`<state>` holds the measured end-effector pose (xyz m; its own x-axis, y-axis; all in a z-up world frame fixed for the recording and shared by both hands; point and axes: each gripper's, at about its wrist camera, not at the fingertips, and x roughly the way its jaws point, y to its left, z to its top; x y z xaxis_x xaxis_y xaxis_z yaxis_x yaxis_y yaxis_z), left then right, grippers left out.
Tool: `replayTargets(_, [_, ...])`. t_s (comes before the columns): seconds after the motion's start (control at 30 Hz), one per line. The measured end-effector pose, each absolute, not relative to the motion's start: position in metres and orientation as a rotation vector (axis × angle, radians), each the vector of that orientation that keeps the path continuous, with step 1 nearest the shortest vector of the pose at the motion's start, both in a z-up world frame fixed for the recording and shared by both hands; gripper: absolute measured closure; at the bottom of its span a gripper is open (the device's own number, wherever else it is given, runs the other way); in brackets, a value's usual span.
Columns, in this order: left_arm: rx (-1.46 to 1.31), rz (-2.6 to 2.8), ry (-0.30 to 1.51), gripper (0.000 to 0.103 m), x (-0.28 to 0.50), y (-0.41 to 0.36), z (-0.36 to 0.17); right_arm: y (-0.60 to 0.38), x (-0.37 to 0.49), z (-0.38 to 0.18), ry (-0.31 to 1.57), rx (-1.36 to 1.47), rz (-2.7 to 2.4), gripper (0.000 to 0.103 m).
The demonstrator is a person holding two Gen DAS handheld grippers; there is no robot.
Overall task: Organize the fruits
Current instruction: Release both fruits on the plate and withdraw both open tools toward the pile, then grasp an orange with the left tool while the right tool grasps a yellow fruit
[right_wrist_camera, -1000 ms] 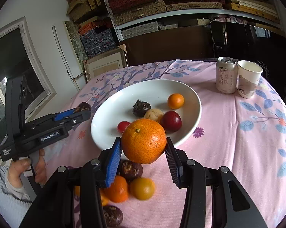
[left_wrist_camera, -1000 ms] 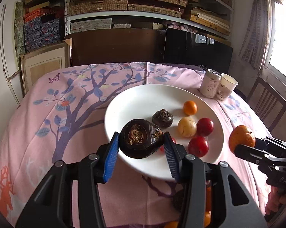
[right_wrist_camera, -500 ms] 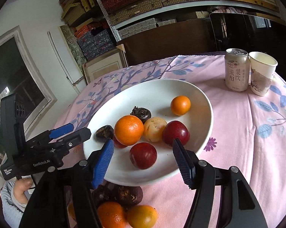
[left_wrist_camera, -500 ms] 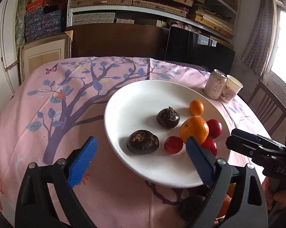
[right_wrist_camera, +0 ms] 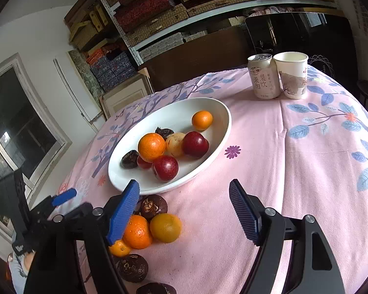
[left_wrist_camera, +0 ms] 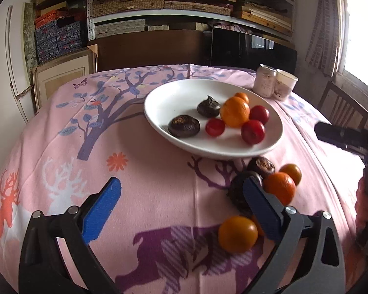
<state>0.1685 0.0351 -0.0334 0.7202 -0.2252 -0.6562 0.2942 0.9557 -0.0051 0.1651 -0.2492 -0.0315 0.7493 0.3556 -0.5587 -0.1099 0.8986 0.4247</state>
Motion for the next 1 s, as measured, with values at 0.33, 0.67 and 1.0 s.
replayTargets(0.33, [0.32, -0.3, 0.734, 0.005, 0.138, 0.003, -0.055, -0.249, 0.147, -0.032, 0.681, 0.376, 0.268, 0.019])
replayTargets(0.67, [0.193, -0.295, 0.791, 0.004, 0.15, 0.032, -0.057, -0.238, 0.147, -0.039, 0.723, 0.309, 0.269, 0.019])
replayTargets(1.0, [0.217, -0.445, 0.834, 0.042, 0.144, 0.013, -0.064, -0.218, 0.152, -0.054, 0.812, 0.277, 0.348, 0.046])
